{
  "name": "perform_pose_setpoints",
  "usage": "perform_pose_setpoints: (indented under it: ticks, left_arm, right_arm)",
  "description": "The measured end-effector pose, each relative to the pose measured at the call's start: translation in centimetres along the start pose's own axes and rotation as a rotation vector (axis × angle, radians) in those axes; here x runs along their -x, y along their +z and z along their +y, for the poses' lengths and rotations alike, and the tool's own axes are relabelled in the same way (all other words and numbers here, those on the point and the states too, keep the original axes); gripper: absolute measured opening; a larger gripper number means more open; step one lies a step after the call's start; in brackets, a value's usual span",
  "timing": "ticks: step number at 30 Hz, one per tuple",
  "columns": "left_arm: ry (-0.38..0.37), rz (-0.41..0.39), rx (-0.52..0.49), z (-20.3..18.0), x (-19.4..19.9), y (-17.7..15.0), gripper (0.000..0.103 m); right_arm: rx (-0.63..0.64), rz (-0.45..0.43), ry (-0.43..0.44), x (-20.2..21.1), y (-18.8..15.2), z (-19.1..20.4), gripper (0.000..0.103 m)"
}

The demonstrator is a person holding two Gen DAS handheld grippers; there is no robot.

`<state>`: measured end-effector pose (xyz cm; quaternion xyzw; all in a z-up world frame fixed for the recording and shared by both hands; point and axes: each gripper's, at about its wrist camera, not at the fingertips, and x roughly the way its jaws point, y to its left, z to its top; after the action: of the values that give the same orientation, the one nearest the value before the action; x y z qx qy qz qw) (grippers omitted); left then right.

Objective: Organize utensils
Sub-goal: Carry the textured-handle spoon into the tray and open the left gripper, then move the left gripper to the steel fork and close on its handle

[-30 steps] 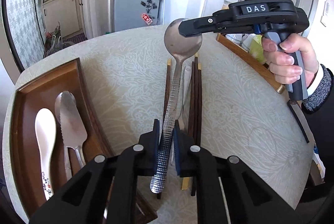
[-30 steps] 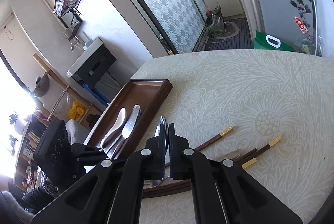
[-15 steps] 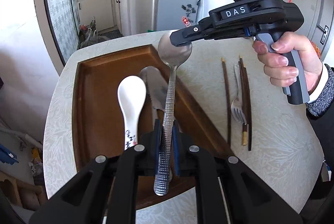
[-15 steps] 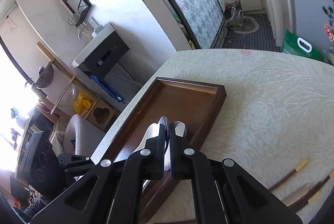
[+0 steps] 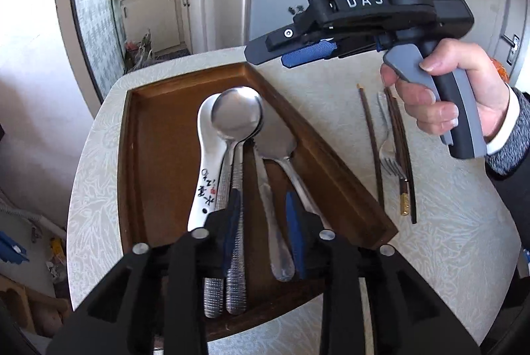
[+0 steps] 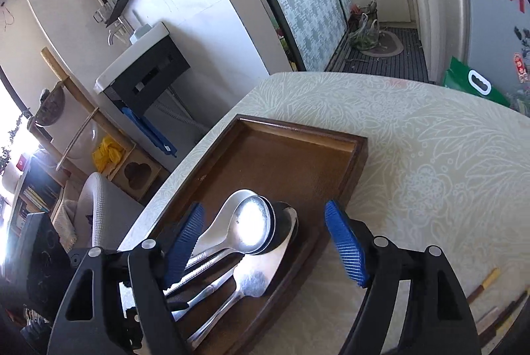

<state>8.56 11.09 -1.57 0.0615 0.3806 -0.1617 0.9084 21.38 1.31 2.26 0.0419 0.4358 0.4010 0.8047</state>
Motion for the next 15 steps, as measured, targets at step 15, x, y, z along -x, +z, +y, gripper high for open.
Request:
perform_pose_setpoints:
  ticks: [15]
  left_arm:
    - [-0.148,-0.031,-0.131,-8.2,-0.8,1.9,0.069]
  right_arm:
    - [-0.136,-0.047,-0.158,12.0,-6.2,-9.6,0.076]
